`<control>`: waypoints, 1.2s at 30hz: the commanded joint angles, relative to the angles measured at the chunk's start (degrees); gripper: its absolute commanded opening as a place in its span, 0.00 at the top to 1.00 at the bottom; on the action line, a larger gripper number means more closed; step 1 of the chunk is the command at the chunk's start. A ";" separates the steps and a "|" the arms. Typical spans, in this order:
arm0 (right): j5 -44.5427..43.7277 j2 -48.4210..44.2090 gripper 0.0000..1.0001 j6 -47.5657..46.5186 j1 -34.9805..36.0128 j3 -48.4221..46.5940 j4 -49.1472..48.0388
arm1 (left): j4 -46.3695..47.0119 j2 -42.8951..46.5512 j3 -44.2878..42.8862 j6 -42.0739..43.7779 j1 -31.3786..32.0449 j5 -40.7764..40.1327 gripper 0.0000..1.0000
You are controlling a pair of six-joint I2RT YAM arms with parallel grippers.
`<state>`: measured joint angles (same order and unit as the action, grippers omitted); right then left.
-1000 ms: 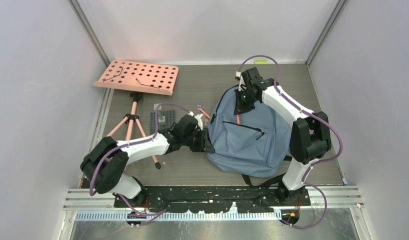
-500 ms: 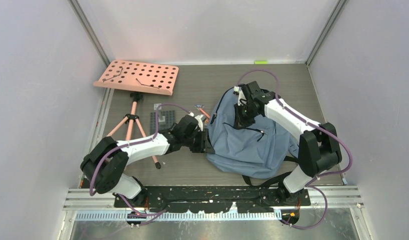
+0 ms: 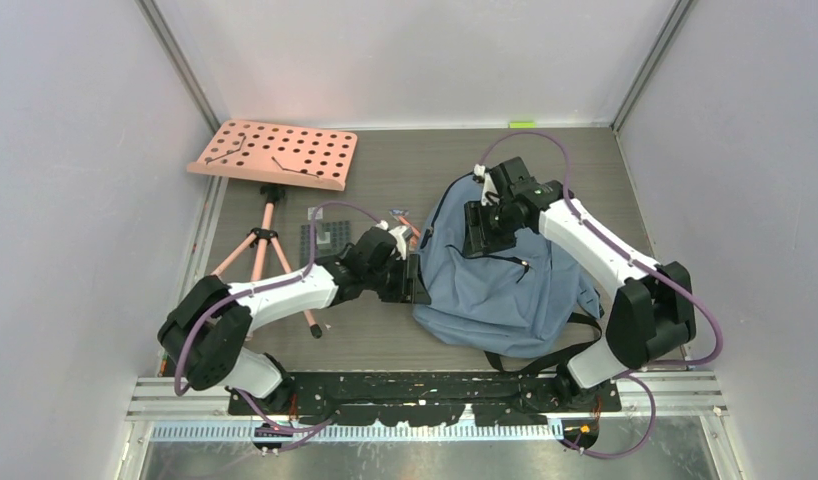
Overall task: Pack the student bag
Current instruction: Place the stationery in the student bag.
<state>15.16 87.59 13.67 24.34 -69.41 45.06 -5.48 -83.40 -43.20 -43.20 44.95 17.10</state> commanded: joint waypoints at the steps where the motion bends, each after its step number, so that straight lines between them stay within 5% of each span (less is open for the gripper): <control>1: -3.14 -4.91 0.40 1.32 0.54 -5.19 2.41 | -4.11 3.95 -4.11 4.48 -0.12 -3.84 0.44; 8: -10.67 -9.05 0.29 2.26 0.54 -8.90 4.39 | -10.23 8.25 -6.81 9.25 -1.28 -8.59 0.23; 12: -17.53 -11.55 0.25 3.44 0.45 -8.68 4.94 | -12.43 8.36 -8.95 11.02 -5.78 -8.83 0.20; 19: -21.85 -15.03 0.24 5.57 -0.38 -6.15 3.66 | -11.97 0.40 -15.93 8.18 -12.71 -9.63 0.26; 36: -19.81 -18.10 0.24 6.46 -0.52 -2.24 2.36 | -16.41 -27.74 -40.49 10.33 -13.24 -22.07 0.38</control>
<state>-4.89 71.83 19.66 23.99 -72.20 49.39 -20.27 -107.83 -79.24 -32.60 32.10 -1.37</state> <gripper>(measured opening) 0.759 0.621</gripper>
